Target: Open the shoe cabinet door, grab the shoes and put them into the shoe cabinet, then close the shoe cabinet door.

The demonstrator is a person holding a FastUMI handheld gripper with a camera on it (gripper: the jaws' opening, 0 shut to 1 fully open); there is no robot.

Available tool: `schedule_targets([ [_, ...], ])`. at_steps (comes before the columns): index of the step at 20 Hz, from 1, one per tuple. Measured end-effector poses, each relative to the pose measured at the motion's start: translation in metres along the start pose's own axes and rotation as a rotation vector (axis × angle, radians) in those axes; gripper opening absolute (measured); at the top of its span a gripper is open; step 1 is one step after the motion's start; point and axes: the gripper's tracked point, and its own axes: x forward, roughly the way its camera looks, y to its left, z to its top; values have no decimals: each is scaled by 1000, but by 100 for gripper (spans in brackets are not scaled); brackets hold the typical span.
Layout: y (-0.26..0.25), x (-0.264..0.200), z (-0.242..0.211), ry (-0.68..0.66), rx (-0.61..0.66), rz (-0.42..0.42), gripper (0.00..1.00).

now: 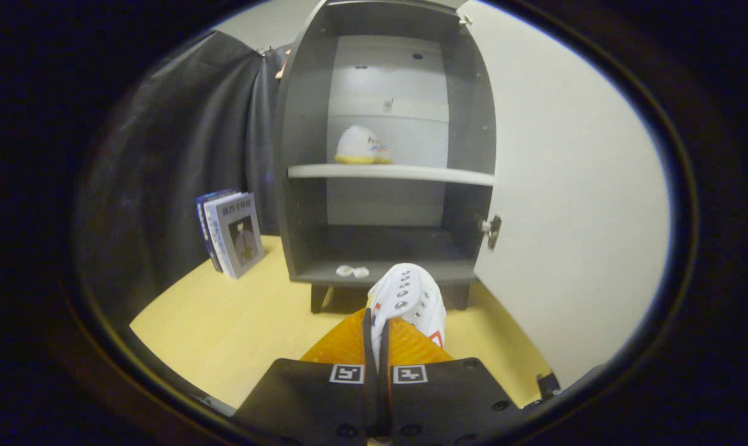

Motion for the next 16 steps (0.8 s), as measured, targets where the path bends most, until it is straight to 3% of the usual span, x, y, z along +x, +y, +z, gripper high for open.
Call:
schedule_targets([
  [8, -11, -5, 153, -205, 19, -82, 2],
  [16, -21, 55, 253, -327, -16, -53, 2],
])
